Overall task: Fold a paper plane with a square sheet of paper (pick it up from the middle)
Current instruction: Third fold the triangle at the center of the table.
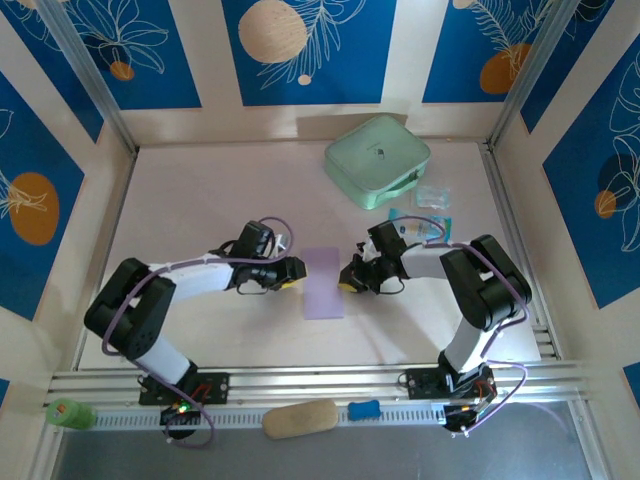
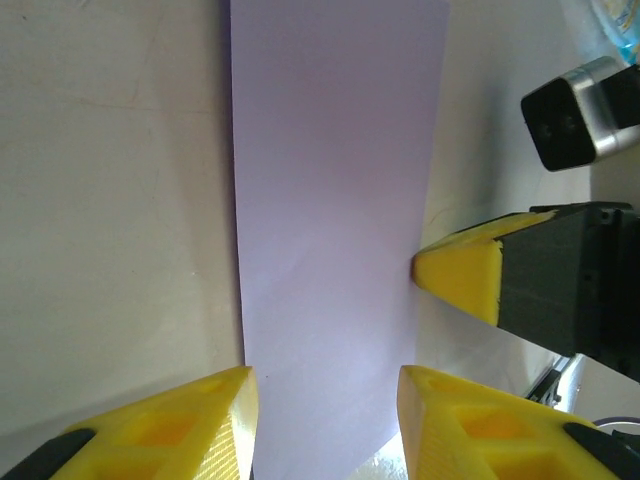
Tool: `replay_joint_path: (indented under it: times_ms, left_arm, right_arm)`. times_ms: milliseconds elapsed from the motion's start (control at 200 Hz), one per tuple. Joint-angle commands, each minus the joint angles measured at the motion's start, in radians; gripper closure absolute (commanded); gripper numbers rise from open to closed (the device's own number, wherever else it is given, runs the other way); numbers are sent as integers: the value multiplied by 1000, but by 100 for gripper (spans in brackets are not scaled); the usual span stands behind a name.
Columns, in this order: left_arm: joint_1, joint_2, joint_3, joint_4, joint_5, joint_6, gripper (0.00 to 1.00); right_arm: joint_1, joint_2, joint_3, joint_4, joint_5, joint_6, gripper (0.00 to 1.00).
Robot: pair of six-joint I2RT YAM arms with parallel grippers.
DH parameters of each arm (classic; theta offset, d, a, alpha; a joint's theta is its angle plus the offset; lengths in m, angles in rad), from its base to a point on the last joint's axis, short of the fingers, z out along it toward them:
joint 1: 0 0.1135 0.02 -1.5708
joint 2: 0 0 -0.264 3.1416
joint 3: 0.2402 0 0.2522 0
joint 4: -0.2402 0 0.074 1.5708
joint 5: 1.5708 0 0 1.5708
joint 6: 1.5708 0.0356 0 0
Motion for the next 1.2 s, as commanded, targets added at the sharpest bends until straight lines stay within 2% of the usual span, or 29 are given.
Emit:
replay_joint_path:
  times_ms: [0, 535, 810, 1195]
  left_arm:
    - [-18, 44, 38, 9, 27, -11, 60]
    - [-38, 130, 57, -39, -12, -1, 62]
    - [-40, 151, 59, 11, 32, -14, 69]
    - [-40, 144, 57, 23, 35, -14, 71]
  right_arm:
    - [1, 18, -45, -84, 25, -7, 91]
    - [1, 16, -56, -82, 27, 5, 91]
    - [3, 15, -58, -82, 30, 10, 91]
    - [8, 22, -56, -83, 33, 13, 91]
